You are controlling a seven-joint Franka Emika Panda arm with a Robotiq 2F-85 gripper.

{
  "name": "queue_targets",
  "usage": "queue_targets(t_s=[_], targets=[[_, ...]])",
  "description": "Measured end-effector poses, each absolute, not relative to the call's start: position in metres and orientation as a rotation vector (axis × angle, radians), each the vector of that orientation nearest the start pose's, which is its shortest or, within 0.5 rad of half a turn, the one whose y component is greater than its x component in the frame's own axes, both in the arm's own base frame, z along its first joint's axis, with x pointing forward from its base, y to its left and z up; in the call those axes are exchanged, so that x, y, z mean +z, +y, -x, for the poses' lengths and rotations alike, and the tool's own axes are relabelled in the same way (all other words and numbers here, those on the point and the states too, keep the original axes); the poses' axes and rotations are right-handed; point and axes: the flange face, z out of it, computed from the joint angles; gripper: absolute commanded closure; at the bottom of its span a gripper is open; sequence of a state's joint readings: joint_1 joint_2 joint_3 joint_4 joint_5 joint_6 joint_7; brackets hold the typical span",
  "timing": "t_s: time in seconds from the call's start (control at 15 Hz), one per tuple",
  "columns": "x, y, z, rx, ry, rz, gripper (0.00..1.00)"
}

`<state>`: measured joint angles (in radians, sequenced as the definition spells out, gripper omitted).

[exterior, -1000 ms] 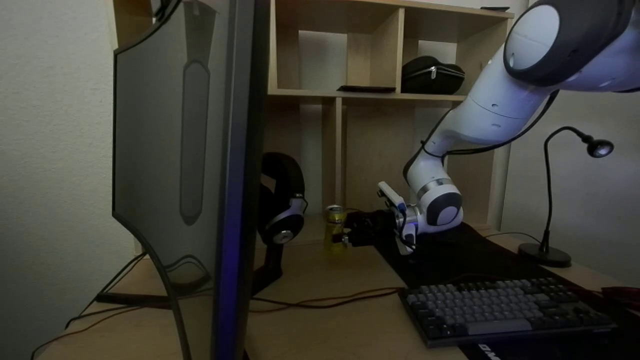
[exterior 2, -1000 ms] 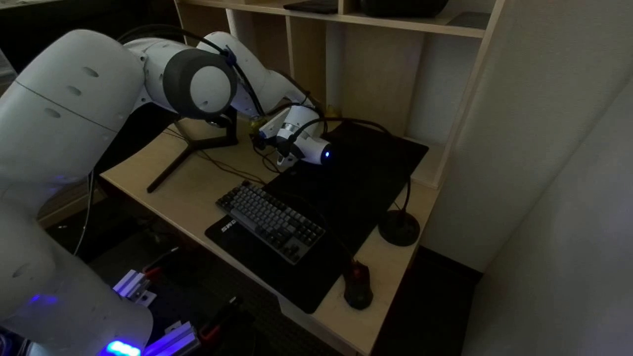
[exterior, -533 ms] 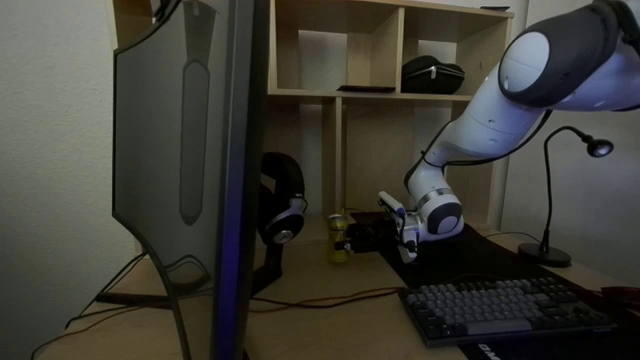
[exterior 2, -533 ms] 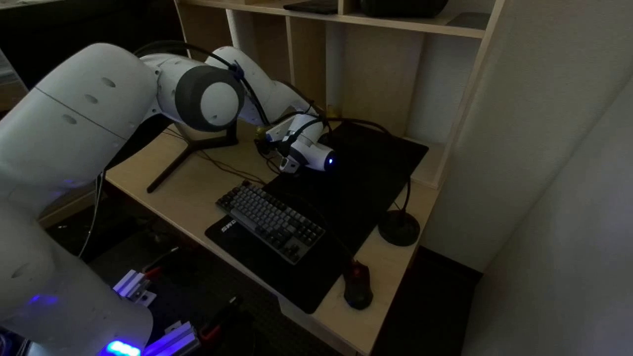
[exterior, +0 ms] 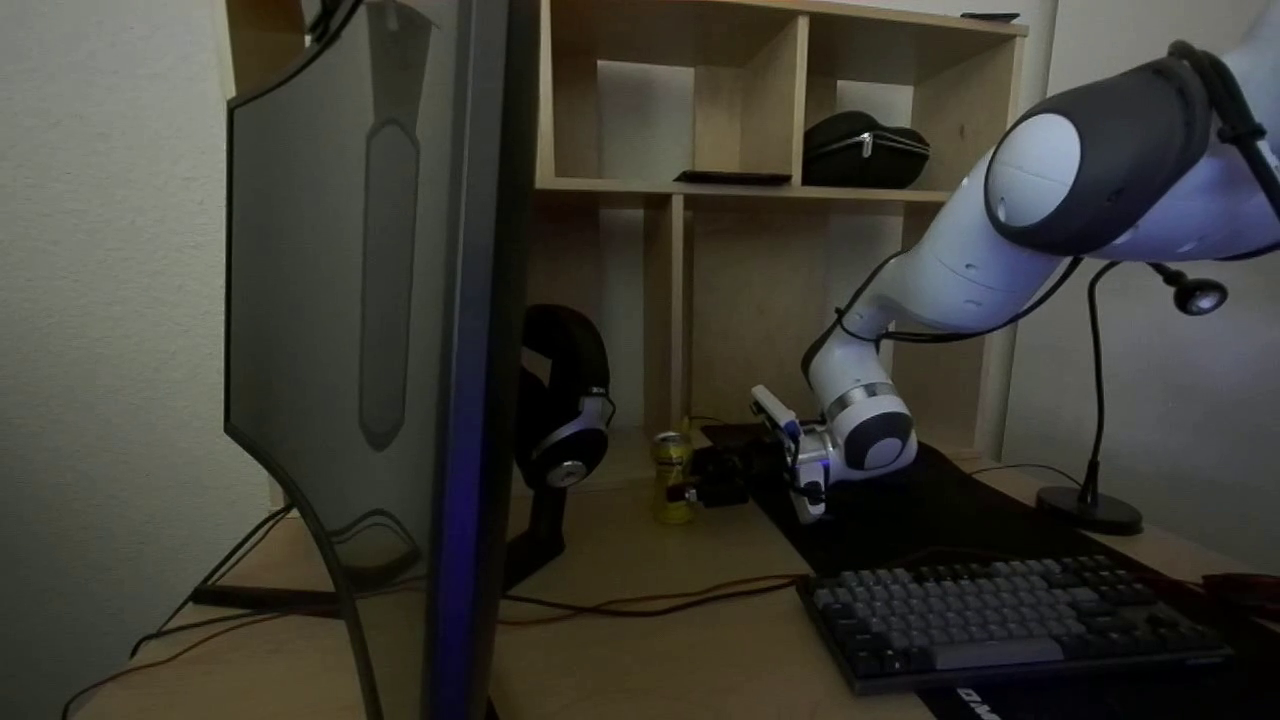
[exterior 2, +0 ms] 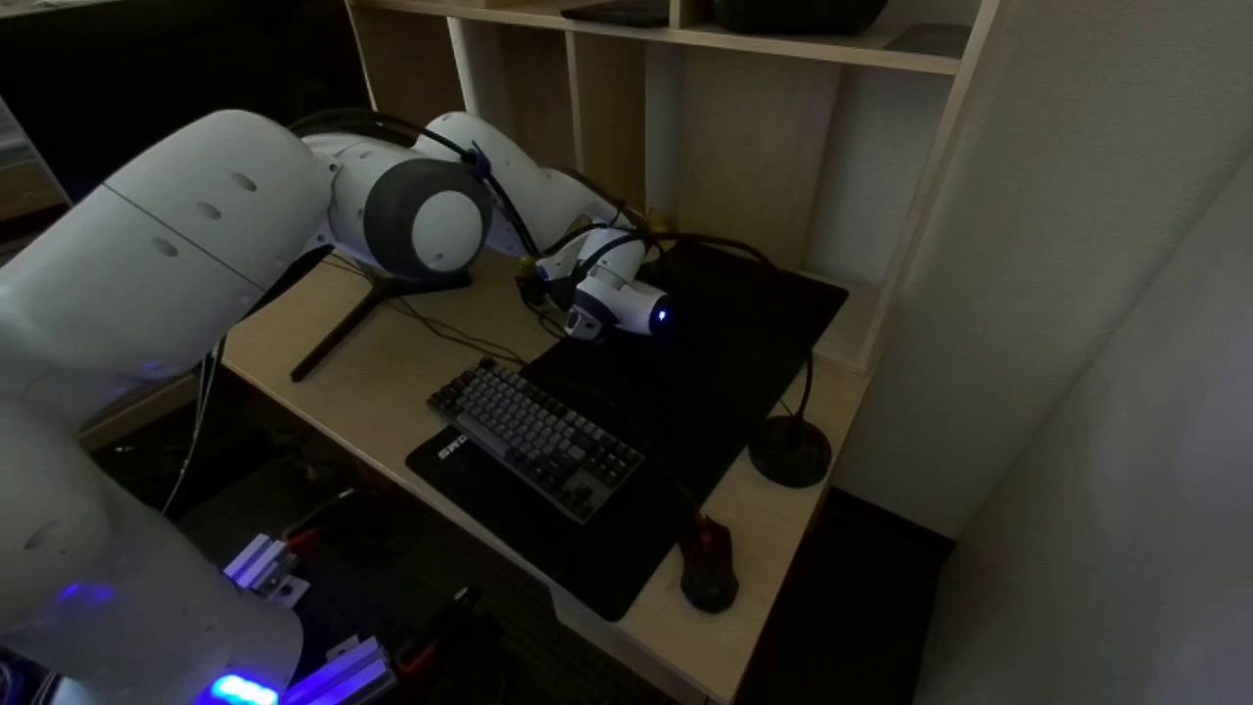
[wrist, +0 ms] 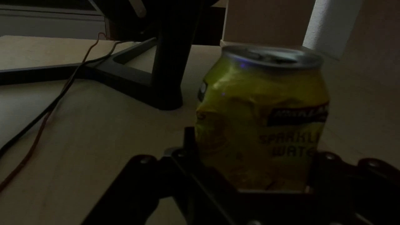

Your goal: Place the yellow can upright

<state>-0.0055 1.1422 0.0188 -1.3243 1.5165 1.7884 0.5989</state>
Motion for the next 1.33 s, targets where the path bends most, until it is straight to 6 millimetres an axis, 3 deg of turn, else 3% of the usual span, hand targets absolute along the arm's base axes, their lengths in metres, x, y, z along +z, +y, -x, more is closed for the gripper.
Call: queue_targets(t_s=[0.27, 0.33, 0.47, 1.33], targets=[[0.056, 0.092, -0.699, 0.954, 1.3, 1.336, 0.55], [0.056, 0.093, -0.7, 0.952, 1.3, 1.336, 0.15], [0.055, 0.093, -0.701, 0.948, 1.301, 1.334, 0.02], [0.053, 0.094, -0.706, 0.921, 1.378, 1.337, 0.0]])
